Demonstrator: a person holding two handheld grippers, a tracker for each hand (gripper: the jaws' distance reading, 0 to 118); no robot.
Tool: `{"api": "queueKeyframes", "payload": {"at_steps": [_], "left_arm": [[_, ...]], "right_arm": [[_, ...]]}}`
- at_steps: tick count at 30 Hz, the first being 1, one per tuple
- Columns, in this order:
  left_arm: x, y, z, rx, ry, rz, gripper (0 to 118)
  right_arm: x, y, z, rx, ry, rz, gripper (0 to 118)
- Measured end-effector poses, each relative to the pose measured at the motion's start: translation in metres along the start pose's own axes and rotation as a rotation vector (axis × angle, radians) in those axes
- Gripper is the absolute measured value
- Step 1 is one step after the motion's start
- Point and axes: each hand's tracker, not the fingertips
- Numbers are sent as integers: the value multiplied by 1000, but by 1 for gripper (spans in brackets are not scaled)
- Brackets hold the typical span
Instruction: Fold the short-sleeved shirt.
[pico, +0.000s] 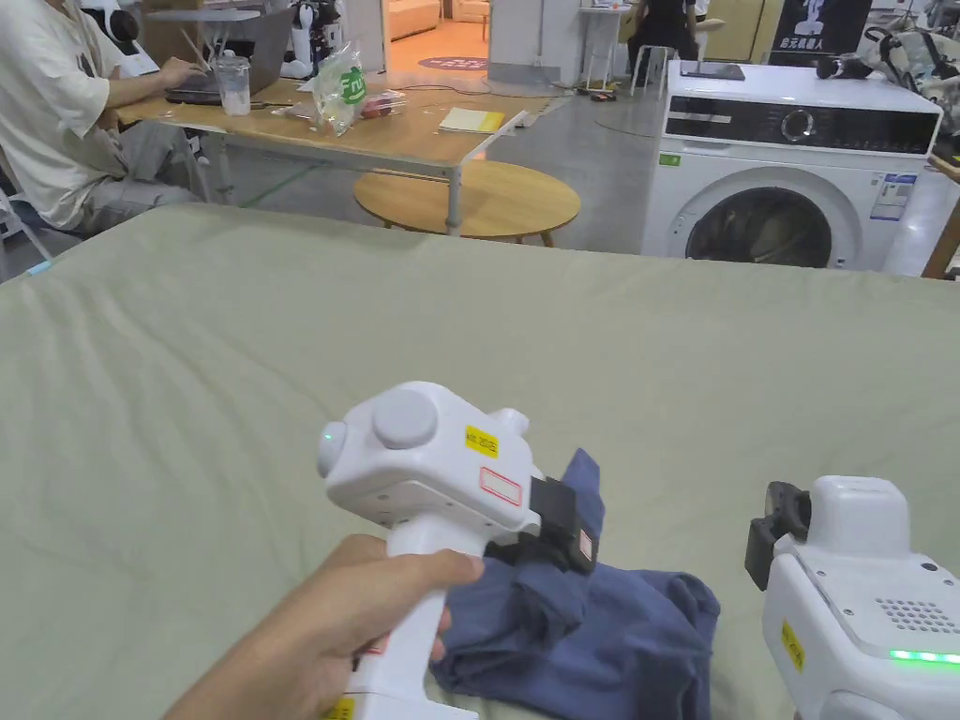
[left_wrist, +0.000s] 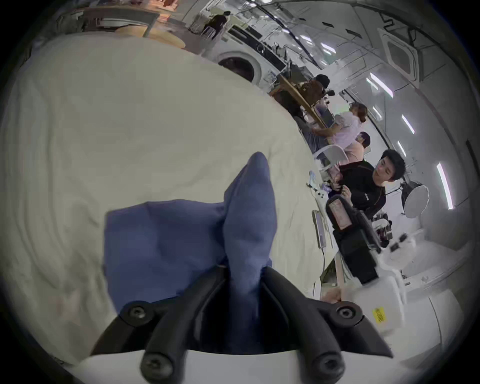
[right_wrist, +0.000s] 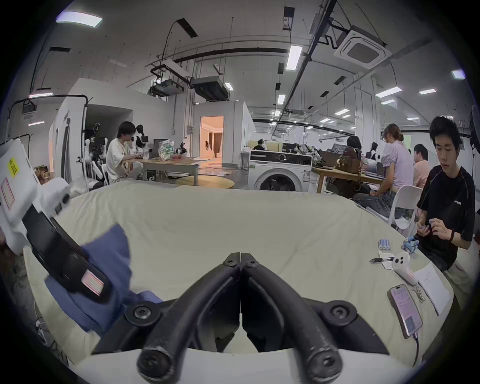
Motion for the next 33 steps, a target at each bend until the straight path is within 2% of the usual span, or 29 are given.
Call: {"api": "queueKeyframes", "payload": {"at_steps": [6, 10, 12, 14, 16, 18, 21, 22, 24, 25, 27, 31, 33], "left_arm": [[7, -15, -63, -106, 57, 11, 1], [7, -24, -80, -110, 60, 24, 3], [7, -26, -79, -110, -21, 56, 22], [11, -27, -71, -105, -68, 48, 48], [21, -27, -56, -92, -62, 3, 50], [26, -25, -39, -75, -93, -27, 50], [25, -20, -16, -5, -183, 4, 50], [24, -19, -12, 24, -193, -12, 46], [17, -17, -18, 22, -142, -41, 14], [12, -17, -26, 4, -98, -27, 5], [-3, -18, -53, -50, -102, 17, 4], [-19, -30, -105, -145, -257, 92, 3], [-22, -37, -126, -152, -269, 107, 2]], "right_arm": [[11, -4, 3, -12, -22, -1, 0], [14, -6, 4, -18, -32, -1, 0], [14, -7, 5, -22, -32, 1, 0], [14, -6, 5, -23, -32, 3, 0], [15, -6, 6, -22, -31, 7, 0], [15, -6, 6, -22, -31, 11, 0], [17, -6, 8, -19, -33, 10, 0], [18, -5, 8, -19, -33, 8, 0], [19, -5, 9, -18, -34, 0, 0], [19, -5, 9, -18, -34, -2, 0], [20, -6, 8, -18, -37, -1, 0], [22, -7, 6, -24, -39, -3, 0], [23, -8, 6, -29, -39, -5, 0]]}}
